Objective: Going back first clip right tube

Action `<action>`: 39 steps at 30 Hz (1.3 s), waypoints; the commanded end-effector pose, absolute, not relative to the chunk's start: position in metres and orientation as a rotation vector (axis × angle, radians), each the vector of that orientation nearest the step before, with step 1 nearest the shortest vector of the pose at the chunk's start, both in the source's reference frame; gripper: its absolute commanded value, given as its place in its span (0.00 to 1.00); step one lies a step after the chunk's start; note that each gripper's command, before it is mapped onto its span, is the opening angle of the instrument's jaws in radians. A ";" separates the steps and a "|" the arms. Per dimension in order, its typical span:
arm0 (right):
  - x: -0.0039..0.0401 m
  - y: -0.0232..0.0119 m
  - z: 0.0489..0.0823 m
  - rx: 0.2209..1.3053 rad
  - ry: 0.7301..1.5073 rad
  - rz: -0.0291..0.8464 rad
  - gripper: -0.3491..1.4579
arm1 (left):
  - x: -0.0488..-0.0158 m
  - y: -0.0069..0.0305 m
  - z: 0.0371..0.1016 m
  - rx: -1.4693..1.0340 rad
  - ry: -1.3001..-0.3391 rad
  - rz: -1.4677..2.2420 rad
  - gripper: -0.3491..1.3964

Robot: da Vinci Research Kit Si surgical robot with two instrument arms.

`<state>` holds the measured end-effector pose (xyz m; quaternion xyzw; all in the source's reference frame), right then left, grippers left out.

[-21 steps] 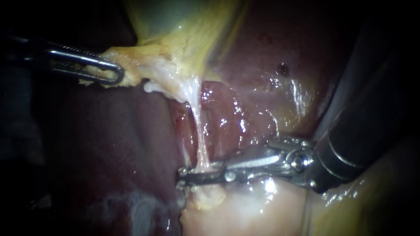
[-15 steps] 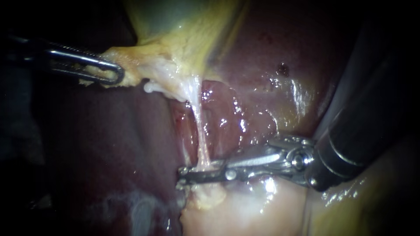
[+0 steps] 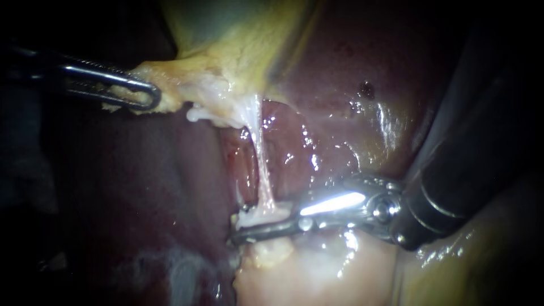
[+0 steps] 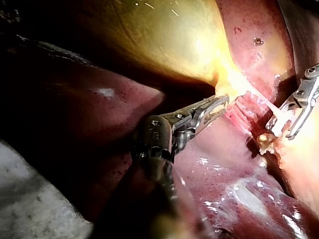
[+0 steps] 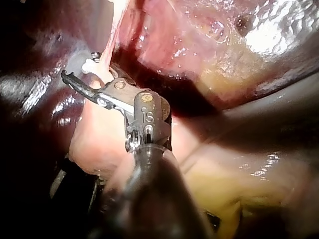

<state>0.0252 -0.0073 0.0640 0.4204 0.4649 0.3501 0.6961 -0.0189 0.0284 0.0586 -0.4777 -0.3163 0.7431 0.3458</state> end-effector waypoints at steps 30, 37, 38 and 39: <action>0.0179 -0.0044 0.0648 0.550 1.194 0.319 0.47 | -0.0189 0.0283 0.0586 -1.240 -0.821 1.929 0.00; 0.0150 -0.0030 0.0624 0.549 1.198 0.314 0.47 | -0.0189 0.0283 0.0587 -1.240 -0.821 1.929 0.00; 0.0146 -0.0028 0.0620 0.545 1.200 0.312 0.47 | -0.0189 0.0283 0.0587 -1.240 -0.821 1.929 0.00; 0.0143 -0.0026 0.0618 0.541 1.200 0.309 0.47 | -0.0189 0.0283 0.0587 -1.240 -0.821 1.929 0.00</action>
